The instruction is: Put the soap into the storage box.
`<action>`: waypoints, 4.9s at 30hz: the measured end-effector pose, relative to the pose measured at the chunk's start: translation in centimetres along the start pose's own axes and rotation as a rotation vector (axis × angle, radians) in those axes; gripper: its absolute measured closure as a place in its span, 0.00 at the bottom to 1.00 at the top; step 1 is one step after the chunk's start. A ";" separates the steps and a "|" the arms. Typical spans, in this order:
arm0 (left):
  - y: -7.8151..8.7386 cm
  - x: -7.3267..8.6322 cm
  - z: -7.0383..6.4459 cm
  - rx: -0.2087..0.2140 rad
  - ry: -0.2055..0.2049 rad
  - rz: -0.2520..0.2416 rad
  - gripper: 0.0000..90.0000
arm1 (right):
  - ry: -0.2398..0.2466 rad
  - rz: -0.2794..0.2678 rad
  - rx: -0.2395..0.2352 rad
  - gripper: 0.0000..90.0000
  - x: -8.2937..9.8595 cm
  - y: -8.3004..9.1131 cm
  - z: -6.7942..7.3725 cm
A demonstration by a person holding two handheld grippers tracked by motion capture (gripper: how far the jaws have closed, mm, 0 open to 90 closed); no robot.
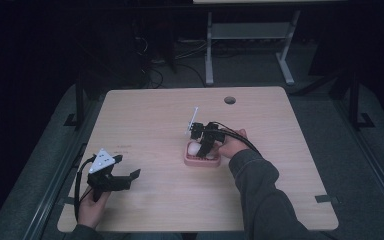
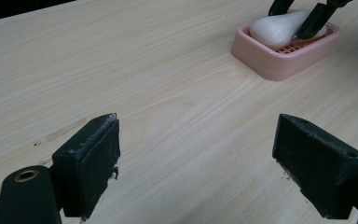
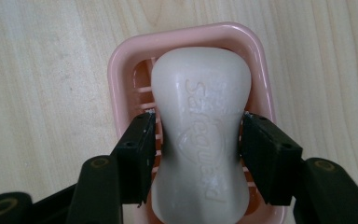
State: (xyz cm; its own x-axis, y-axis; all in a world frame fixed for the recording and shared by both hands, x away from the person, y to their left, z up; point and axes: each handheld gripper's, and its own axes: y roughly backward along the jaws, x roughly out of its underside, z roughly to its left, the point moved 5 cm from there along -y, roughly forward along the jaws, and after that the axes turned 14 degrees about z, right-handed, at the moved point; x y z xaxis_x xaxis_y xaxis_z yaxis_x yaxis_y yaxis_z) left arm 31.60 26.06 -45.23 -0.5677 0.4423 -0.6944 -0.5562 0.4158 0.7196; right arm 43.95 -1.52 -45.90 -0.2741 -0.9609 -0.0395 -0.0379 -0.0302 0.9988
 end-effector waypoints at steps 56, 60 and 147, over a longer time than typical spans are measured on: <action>0.1 0.0 0.0 -0.005 0.006 -0.005 0.16 | -0.126 -0.127 -0.038 0.39 4.0 3.1 -0.4; 0.1 0.0 -0.1 -0.004 0.007 -0.005 0.16 | -0.142 -0.133 -0.042 0.39 4.6 3.0 -0.4; 0.0 0.2 -0.2 -0.011 -0.005 0.002 0.16 | -0.316 -0.242 -0.111 0.35 15.0 1.8 2.2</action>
State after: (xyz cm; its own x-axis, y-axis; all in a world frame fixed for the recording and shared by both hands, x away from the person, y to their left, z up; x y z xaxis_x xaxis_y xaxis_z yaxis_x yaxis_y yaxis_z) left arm 31.37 25.94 -45.36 -0.5656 0.4473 -0.6929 -0.5619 0.4060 0.7208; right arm 37.68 -15.38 -44.74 -0.5521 -0.7911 -0.2632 -0.0384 -0.2913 0.9559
